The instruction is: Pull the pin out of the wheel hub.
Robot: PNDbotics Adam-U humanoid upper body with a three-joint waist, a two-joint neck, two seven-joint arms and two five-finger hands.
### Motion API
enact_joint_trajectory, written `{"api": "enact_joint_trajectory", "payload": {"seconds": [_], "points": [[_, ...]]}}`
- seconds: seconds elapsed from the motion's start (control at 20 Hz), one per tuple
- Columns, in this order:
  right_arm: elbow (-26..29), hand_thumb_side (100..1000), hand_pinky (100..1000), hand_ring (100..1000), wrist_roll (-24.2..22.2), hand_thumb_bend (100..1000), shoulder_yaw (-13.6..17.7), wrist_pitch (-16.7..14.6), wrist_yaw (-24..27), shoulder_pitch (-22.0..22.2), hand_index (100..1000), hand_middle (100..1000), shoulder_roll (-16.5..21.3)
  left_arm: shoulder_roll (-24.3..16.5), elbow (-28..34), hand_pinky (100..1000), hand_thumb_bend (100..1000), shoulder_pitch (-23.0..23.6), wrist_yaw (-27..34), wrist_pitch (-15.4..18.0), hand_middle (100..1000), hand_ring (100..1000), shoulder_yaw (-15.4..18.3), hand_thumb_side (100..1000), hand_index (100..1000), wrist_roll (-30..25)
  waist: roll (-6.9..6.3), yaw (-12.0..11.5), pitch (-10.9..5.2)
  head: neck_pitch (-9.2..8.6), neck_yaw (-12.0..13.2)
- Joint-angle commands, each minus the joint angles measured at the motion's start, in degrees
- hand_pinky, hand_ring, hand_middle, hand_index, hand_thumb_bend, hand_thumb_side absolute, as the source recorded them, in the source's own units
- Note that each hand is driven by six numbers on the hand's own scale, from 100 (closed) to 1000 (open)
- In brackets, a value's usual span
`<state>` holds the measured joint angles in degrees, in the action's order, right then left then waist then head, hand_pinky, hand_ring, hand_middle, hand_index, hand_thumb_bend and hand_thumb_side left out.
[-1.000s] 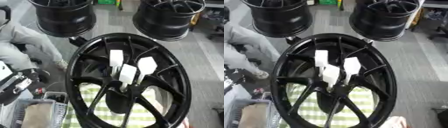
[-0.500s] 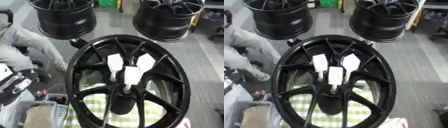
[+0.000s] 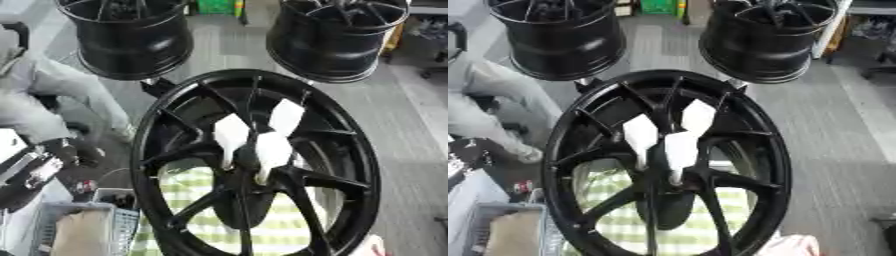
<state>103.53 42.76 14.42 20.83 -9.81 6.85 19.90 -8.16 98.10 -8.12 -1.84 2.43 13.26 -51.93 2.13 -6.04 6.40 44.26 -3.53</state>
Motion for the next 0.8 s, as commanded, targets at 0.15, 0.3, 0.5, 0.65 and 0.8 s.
{"api": "enact_joint_trajectory", "payload": {"seconds": [0.15, 0.3, 0.5, 0.65, 0.8], "points": [[2.24, 513, 573, 642, 1.21, 100, -5.26, -5.32, 2.12, -1.97, 890, 692, -3.45, -0.23, 0.75, 742, 100, -0.59, 0.43, 0.21, 632, 745, -0.15, 720, 725, -0.04, -0.27, -0.19, -0.30, -0.15, -0.35], [1.27, 507, 572, 640, -0.24, 100, -8.01, -8.49, 2.83, -3.20, 887, 685, -5.41, -0.13, 0.71, 741, 100, -0.61, 0.45, 0.23, 632, 745, -0.25, 721, 725, -0.04, -0.37, -0.28, -0.23, -0.15, -0.35], [-0.26, 497, 569, 636, -1.44, 100, -9.99, -11.56, 3.51, -5.20, 883, 677, -7.20, -0.06, 0.62, 741, 100, -0.54, 0.38, 0.21, 632, 745, -0.24, 726, 724, -0.04, -0.49, -0.27, -0.12, -0.15, -0.36], [-1.50, 491, 569, 633, -1.49, 100, -10.53, -12.88, 3.63, -6.31, 880, 673, -8.07, -0.01, 0.61, 741, 100, -0.62, 0.35, 0.20, 634, 747, -0.33, 724, 724, -0.04, -0.55, -0.22, -0.01, -0.15, -0.40], [-2.14, 493, 569, 632, -1.75, 100, -10.95, -13.46, 3.78, -6.62, 870, 670, -8.24, -0.07, 0.58, 741, 100, -0.71, 0.30, 0.22, 634, 747, -0.31, 725, 724, -0.04, -0.54, -0.26, 0.17, -0.15, -0.48]]}}
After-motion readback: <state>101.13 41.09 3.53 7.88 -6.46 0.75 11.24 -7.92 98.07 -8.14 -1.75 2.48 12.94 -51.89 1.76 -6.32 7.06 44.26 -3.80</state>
